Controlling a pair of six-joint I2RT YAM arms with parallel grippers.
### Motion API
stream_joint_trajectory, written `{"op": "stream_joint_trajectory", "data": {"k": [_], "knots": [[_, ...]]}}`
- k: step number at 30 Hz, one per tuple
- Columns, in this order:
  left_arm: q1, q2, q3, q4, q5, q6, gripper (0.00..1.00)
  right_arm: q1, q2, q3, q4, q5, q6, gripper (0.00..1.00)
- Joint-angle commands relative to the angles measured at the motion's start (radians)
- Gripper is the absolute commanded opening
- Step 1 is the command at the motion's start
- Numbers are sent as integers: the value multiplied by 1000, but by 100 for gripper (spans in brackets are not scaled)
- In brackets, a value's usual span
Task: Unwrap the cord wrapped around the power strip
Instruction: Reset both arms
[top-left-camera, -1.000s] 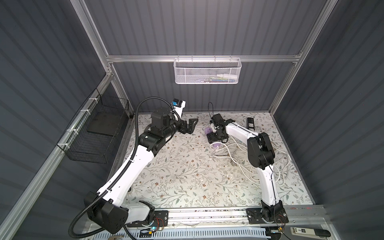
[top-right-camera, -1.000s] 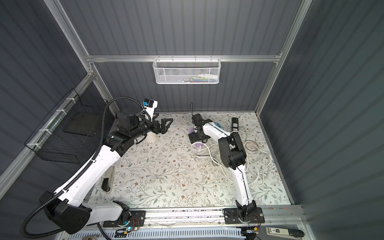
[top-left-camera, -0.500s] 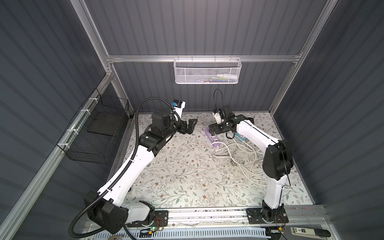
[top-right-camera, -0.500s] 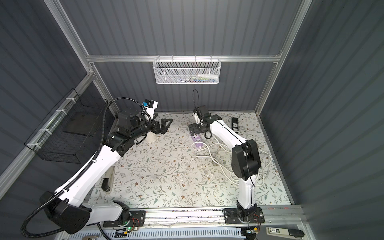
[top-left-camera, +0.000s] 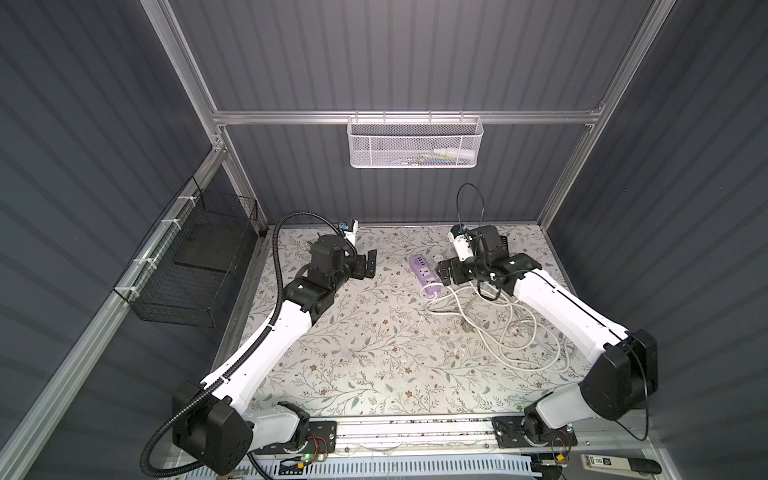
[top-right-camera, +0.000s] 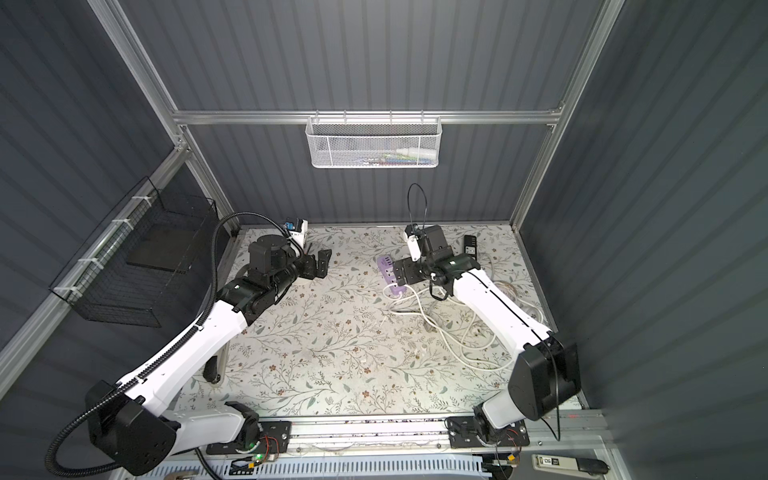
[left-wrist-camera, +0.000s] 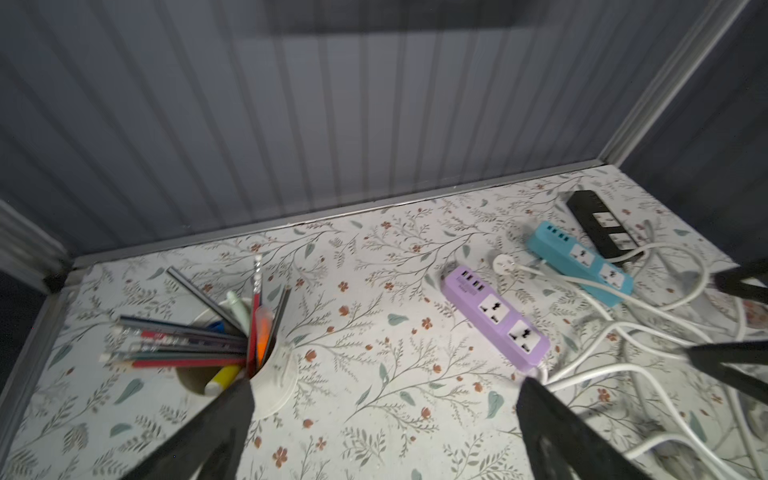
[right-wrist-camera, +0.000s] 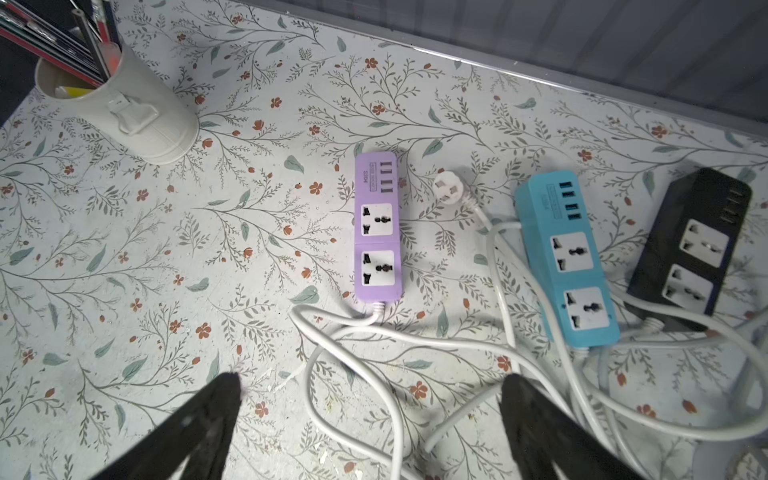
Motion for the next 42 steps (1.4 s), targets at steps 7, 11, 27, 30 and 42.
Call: {"op": "stream_joint_trajectory", "data": {"k": [7,11,27,30,42], "knots": [[7,-104,-234,127,-311,-79,100,-127,-228,-247,109,-67,51,99],[8,-102,-312,194,-424,-86,100,-144,-284,-313,166,-50,62,99],[165,-193,-601,454,-596,-83,100,-259,-417,-470,275,-121,115,99],[209,-167,-656,545,-632,-92,100,-283,-428,-488,302,-143,129,99],[347,283,-765,1159,-428,9,100,-351,-449,-548,383,-187,155,99]]}}
